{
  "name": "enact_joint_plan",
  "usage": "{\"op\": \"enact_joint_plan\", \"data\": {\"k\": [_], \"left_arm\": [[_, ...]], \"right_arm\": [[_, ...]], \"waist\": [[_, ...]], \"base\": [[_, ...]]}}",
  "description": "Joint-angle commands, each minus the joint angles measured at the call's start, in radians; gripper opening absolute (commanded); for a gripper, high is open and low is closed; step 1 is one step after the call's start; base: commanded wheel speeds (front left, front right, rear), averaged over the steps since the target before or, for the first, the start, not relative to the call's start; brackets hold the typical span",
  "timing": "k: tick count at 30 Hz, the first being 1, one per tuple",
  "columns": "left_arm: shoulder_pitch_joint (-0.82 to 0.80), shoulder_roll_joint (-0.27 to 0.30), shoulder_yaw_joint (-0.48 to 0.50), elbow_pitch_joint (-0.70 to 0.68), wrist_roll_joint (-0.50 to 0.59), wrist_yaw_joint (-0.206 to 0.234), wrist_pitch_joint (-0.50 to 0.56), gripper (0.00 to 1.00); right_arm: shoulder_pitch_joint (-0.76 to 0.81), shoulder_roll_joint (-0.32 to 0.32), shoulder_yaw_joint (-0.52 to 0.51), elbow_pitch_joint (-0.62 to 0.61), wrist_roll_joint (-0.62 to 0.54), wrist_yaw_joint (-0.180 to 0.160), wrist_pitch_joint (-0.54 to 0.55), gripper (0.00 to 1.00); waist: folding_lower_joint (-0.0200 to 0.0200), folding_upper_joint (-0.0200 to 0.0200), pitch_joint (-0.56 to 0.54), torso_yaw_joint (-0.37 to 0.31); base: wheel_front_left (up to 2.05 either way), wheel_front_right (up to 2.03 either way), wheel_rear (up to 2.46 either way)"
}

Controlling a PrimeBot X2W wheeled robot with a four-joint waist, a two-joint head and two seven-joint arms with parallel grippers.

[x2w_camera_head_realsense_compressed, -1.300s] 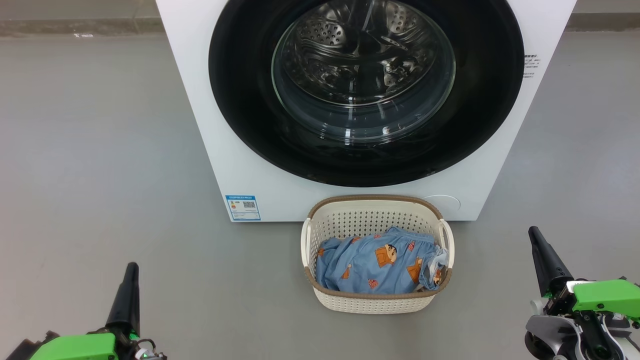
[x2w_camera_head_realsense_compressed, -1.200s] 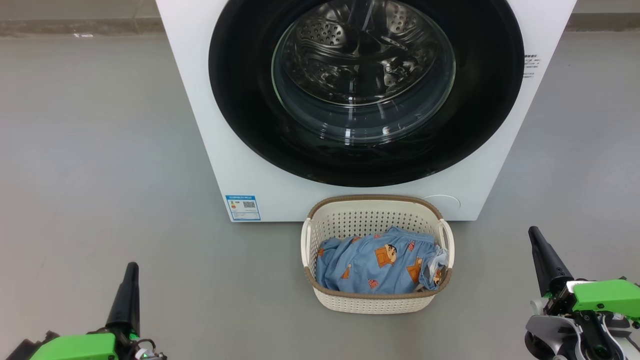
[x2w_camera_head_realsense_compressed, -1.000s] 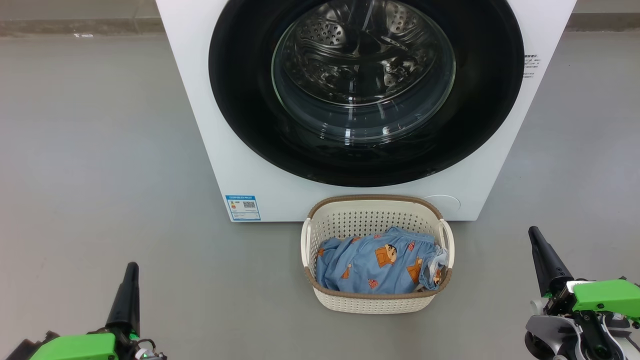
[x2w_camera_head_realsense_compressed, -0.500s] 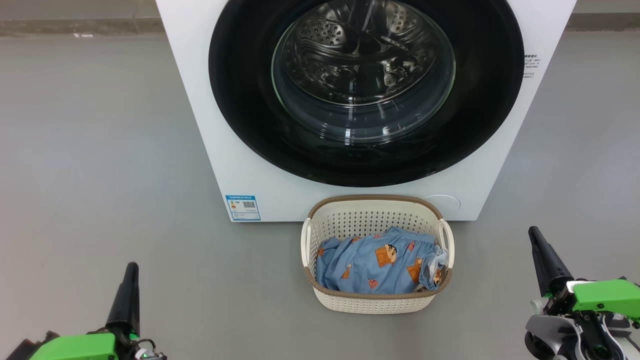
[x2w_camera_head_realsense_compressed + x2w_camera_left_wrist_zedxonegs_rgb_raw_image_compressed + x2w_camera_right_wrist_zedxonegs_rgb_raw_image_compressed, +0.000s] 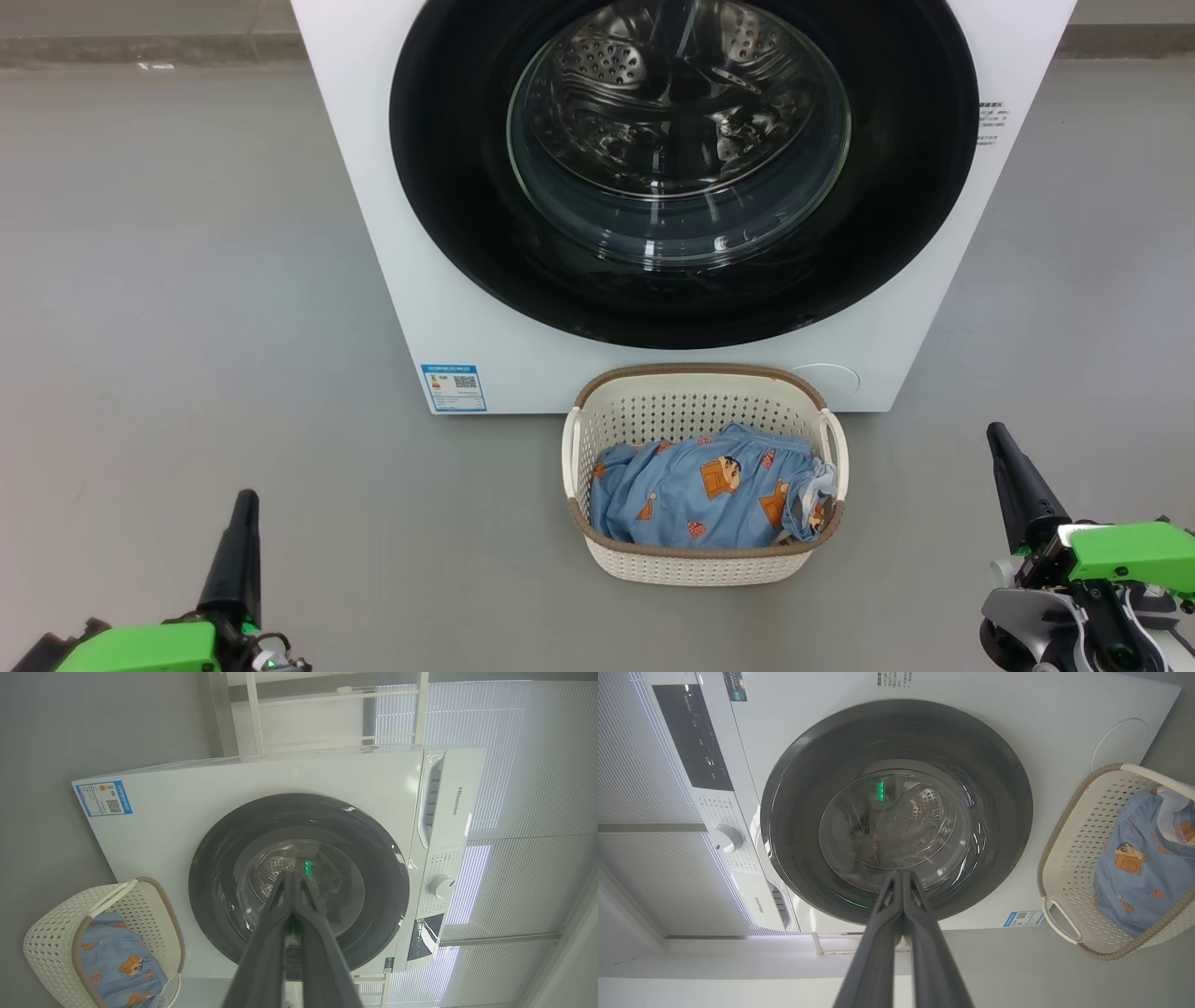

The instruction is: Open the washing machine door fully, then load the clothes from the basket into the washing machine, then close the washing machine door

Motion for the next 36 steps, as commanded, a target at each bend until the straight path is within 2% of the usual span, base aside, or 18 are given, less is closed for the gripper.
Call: {"op": "enact_joint_plan", "data": {"k": [1,36], "left_arm": [[-0.011,0.009,0.033,-0.021,0.009,0.001,0.006,0.0],[-0.011,0.009,0.033,-0.021,0.009,0.001,0.006,0.0]], "right_arm": [[-0.007,-0.02,0.017,-0.03,0.003,0.006,-0.006,0.0],[-0.007,-0.02,0.017,-0.03,0.003,0.006,-0.006,0.0]], "waist": [[-0.0001,0.0,0.0,0.0],[-0.0001,0.0,0.0,0.0]], "base": [[0.0,0.0,0.0],[0.0,0.0,0.0]]}}
